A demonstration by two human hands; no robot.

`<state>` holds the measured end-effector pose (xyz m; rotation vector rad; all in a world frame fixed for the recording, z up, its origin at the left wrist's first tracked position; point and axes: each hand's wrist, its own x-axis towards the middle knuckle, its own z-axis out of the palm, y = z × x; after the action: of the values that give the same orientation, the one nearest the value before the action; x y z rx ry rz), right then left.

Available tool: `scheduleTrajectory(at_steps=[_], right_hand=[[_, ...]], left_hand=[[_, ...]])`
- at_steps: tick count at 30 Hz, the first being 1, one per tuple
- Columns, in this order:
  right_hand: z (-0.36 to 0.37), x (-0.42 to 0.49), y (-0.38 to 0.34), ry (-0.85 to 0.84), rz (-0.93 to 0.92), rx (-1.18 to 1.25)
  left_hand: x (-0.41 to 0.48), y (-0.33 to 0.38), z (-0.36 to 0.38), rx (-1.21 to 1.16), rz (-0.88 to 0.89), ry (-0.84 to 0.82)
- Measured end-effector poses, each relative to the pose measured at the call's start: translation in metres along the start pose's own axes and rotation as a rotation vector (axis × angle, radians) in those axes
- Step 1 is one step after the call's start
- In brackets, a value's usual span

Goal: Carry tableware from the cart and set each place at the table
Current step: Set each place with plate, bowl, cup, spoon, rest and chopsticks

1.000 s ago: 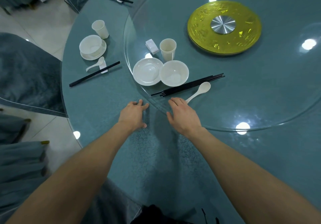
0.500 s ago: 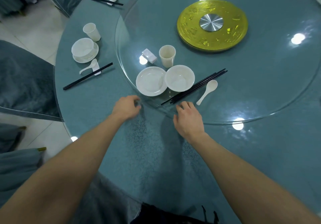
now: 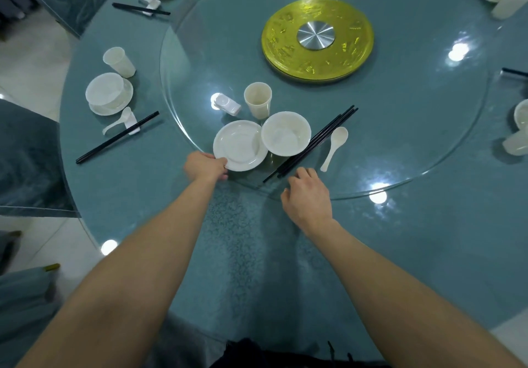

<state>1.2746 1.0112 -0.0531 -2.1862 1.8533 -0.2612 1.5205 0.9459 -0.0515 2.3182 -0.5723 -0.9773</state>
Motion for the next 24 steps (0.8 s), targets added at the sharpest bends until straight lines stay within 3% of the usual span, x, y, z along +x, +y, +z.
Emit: scheduleTrajectory(at_steps=[24], right_hand=[[-0.006, -0.005, 0.01, -0.049, 0.004, 0.016]], left_hand=[[-0.009, -0.009, 0.002, 0.001, 0.125, 0.078]])
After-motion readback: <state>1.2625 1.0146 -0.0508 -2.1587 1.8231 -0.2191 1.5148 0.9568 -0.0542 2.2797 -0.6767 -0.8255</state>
